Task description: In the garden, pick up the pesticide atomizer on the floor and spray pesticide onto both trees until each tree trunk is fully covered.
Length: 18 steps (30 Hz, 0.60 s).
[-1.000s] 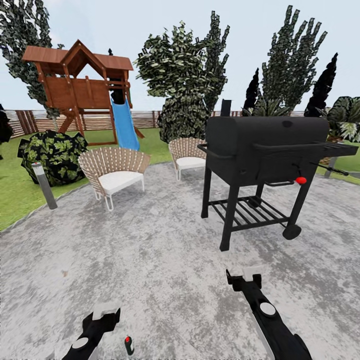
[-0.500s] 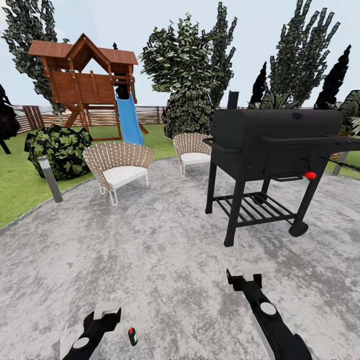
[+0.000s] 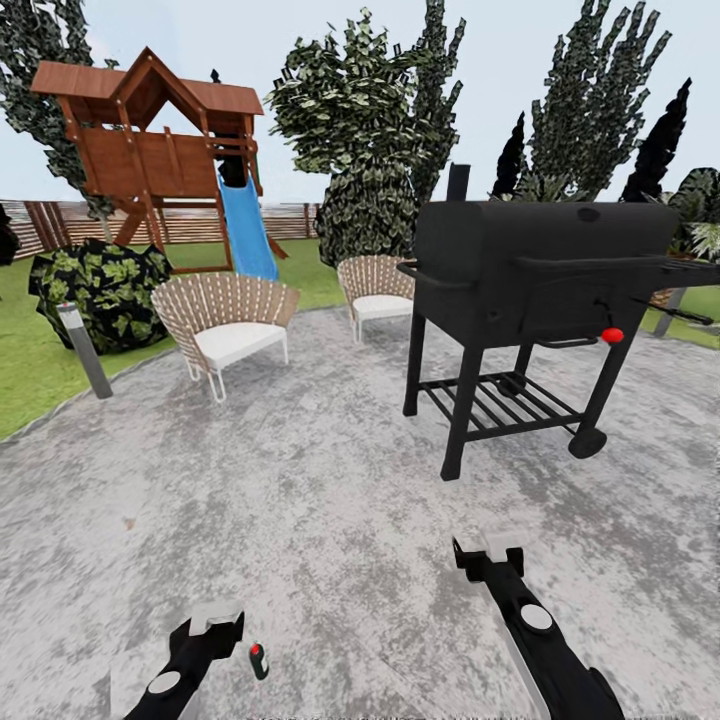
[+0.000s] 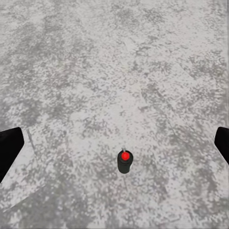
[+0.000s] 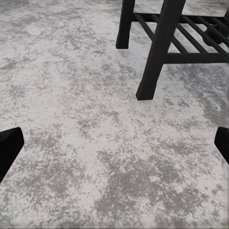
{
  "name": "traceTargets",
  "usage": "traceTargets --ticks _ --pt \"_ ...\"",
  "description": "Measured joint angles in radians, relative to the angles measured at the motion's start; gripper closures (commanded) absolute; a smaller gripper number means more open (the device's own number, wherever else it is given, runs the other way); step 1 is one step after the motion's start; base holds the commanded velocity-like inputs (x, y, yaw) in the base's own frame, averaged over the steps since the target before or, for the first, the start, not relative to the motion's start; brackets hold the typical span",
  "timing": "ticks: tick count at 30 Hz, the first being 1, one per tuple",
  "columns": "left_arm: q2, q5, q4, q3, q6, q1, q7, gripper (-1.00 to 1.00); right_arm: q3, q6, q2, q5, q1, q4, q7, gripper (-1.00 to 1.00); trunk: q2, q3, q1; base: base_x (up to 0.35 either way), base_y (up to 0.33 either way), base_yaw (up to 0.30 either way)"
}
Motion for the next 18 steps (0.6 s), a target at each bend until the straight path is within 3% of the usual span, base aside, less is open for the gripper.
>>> traceTargets --ticks 11,18 --pt "0.002 -0.001 0.002 0.000 0.000 0.000 0.000 -1.00 0.000 0.000 0.000 0.000 0.000 0.000 0.000 -1.00 -0.077 -0.052 0.042 0.000 0.000 -0.110" --pt "0.001 -0.001 0.007 0.000 -0.001 0.000 0.000 -1.00 0.000 0.000 0.000 0.000 0.000 0.000 0.000 -1.00 -0.126 -0.085 0.069 0.000 0.000 -0.017"
